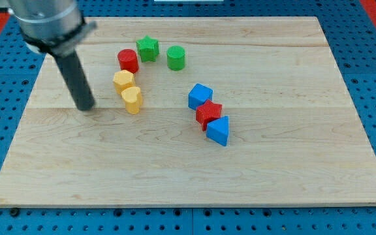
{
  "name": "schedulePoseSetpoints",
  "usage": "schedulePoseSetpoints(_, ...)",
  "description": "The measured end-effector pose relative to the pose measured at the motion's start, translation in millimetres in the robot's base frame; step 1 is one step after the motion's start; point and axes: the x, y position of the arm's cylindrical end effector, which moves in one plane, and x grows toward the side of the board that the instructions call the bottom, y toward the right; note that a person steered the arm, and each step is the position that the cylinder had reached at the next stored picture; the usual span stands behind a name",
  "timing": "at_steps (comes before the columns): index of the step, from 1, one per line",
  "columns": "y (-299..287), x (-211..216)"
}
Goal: Push the red circle towards the bottom of the green star
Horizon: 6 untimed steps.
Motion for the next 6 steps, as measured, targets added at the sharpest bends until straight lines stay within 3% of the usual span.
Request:
schedulePoseSetpoints(1,-25.5,-55.9)
schedulePoseSetpoints(2,-10.0,-79.1)
schedulePoseSetpoints(4,67.2,-93.2)
schedulePoseSetpoints(6,84.5,-97.6)
